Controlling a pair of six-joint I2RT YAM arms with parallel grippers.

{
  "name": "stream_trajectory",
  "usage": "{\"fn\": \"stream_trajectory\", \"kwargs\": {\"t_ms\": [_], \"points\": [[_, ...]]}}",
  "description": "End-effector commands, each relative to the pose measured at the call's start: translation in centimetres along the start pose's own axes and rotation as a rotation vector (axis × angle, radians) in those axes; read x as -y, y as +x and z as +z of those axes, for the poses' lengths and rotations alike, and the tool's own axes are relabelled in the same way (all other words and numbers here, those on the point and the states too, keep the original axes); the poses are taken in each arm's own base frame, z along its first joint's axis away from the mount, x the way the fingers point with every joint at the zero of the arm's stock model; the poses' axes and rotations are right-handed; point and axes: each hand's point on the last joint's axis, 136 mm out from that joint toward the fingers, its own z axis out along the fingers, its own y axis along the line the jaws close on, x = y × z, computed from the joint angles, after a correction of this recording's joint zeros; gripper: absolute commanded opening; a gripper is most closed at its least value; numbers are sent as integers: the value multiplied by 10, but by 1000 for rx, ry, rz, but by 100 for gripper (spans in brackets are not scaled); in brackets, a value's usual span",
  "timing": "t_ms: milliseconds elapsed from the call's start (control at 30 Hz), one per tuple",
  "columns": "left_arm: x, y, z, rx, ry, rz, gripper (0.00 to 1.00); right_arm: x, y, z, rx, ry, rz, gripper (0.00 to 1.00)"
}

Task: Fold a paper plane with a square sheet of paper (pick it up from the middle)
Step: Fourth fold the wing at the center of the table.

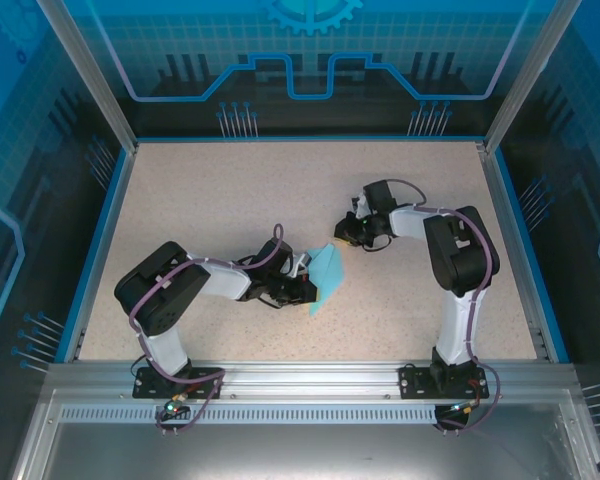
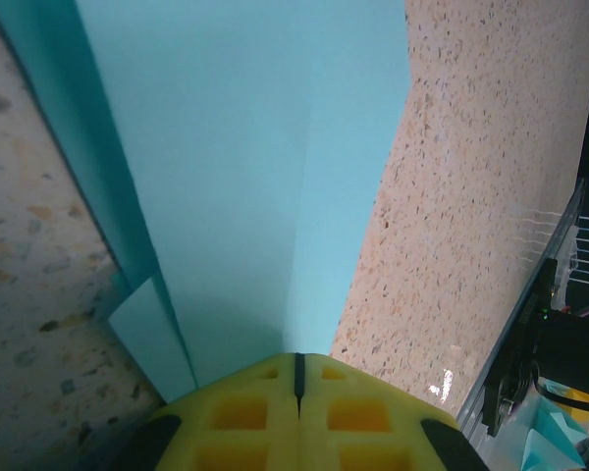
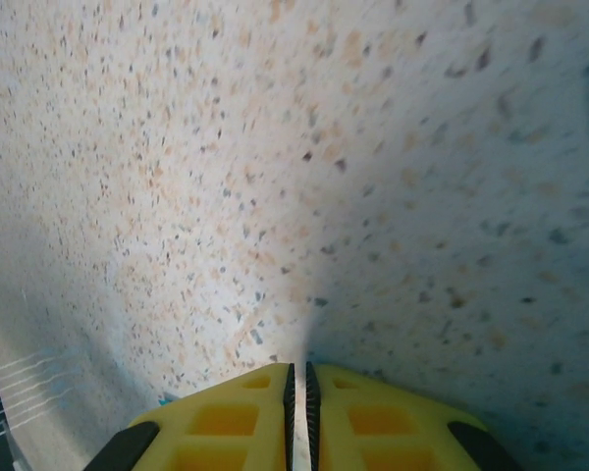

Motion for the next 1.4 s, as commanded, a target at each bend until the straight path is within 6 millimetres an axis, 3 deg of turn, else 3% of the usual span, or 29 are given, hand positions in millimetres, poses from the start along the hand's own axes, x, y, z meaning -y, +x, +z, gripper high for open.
{"fn": "stream_trajectory", "kwargs": {"t_ms": [0, 100, 233, 500, 600, 700, 833, 1000, 1200, 1367], "points": [[-103, 76, -6, -186, -374, -155, 0, -3, -12, -14, 50, 10, -26, 15], [-100, 74, -6, -183, -369, -146, 0, -25, -13, -41, 84, -18, -69, 15], [-98, 72, -7, -178, -361, -138, 0, -49, 8, -57, 69, -62, -112, 14], [-87, 64, -5, -172, -329, -123, 0, -56, 67, -27, -43, -71, -97, 10], [-84, 64, -5, -169, -317, -122, 0, -42, 82, -13, -64, -44, -24, 9], [-84, 66, -5, -171, -308, -124, 0, -44, 90, -1, -67, -101, 2, 10], [-84, 68, -3, -182, -298, -127, 0, -30, 109, 10, -113, -27, -13, 10], [-82, 68, -5, -180, -289, -118, 0, 12, 117, 9, -128, 186, 18, 10], [-40, 45, -13, -113, -178, -54, 0, -3, 110, 1, -115, 144, -1, 12], [12, 0, -40, 3, -103, 30, 4, -34, 104, -18, -89, 54, -51, 16]]}}
